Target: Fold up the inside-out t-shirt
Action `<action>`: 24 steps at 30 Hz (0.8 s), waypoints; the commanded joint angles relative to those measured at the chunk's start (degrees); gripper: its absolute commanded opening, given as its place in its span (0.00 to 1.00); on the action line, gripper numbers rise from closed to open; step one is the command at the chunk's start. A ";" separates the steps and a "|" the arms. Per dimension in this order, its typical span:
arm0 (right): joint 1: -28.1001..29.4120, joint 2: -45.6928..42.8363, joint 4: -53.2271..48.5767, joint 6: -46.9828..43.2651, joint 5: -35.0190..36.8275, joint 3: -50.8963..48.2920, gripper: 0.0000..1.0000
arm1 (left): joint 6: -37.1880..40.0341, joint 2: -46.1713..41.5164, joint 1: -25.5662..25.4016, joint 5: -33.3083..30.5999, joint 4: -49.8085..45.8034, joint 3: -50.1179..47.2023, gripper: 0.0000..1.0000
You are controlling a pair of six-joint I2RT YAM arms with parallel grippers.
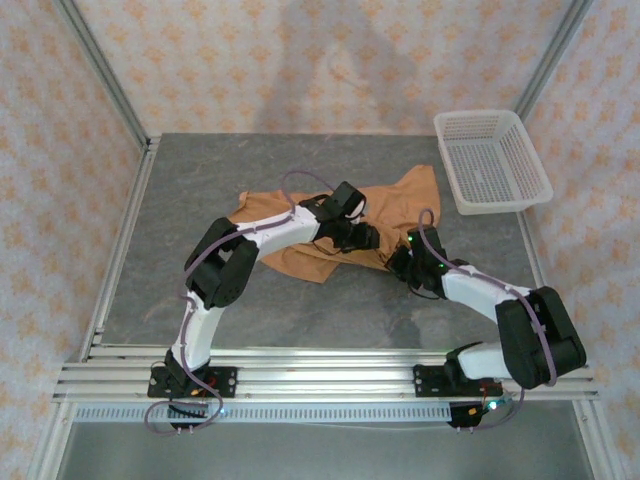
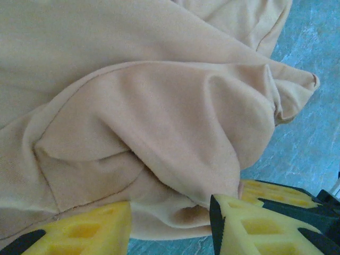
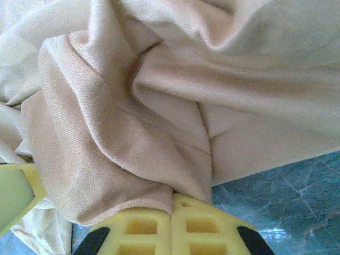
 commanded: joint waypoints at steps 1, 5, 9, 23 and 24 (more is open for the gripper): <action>-0.86 -2.44 -0.26 -1.19 0.71 -1.74 0.00 | 2.95 1.76 0.63 -3.81 -3.13 2.74 0.45; -1.91 -5.55 -4.31 -3.99 2.52 -3.29 0.00 | 3.32 0.92 2.11 -5.48 -3.77 2.59 0.52; -3.03 -7.42 -4.51 -4.73 2.68 -5.26 0.00 | 3.54 0.60 2.43 -4.45 -4.02 4.84 0.53; -3.10 -7.28 -3.54 -3.84 0.91 -4.82 0.00 | 2.33 4.48 1.52 -2.23 -3.41 6.83 0.52; -3.13 -7.30 -3.41 -3.74 0.72 -4.86 0.00 | 2.27 5.14 1.56 -2.35 -3.53 7.40 0.51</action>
